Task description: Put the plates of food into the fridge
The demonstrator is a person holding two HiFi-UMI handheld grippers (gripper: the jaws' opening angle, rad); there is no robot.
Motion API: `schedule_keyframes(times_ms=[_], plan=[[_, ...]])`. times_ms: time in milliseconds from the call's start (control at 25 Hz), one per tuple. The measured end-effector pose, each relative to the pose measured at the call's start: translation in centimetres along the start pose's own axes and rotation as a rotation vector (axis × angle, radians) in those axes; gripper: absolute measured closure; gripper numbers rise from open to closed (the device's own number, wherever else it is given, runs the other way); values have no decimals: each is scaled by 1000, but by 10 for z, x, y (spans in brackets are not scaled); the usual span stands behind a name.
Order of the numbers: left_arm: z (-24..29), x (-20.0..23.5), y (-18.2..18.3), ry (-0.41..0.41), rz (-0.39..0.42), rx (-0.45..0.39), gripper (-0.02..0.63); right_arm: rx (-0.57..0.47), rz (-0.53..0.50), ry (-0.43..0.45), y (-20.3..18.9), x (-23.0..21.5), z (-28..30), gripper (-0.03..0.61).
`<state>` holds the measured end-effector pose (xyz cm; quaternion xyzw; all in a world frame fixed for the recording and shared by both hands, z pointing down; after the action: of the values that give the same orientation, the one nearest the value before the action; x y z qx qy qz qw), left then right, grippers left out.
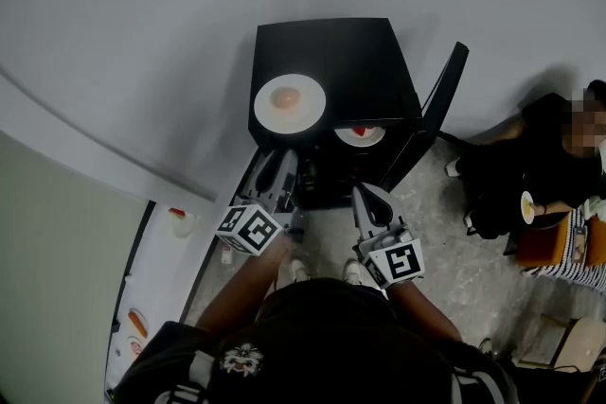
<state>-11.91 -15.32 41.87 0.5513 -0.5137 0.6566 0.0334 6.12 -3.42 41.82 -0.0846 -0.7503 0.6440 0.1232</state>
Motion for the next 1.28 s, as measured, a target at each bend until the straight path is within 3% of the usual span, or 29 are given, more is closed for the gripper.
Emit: schedule_keyframes(times_ms=[200,320,520,680,840,1200,1280], plan=[[7,12,5,23,-302,-35,442,49,-6,19,-6,4,-4,553],[18,15,5,-31,-516,-65,425,22,5,18,-4,6,-2,554],[32,24,1,-64,-734,-75,418,43,16,20,-4,8,-4,552],[40,28,-2,-66,-803,-92,419,-3,12,-10,2,3,-7,552],[43,31,1,-44,-812,-109,431,20,17,-23,-8,-4,-14,552],[48,39,6,-14,-872,-117,503,46,21,-27,-16,-7,-20,552],[48,39,6,-1,-888,-119,543,37,20,-24,-14,-7,-19,552]])
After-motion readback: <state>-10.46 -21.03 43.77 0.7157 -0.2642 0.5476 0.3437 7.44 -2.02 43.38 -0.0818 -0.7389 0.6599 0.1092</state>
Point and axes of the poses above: the fingertips, and each gripper's own axes: z forward along the fingers, x to its left, y out of its top, the point moved 7 cm from there along -z, backward along the fingers, and after that the axes turned 10 degrees about -z, right-handed, at the moved point
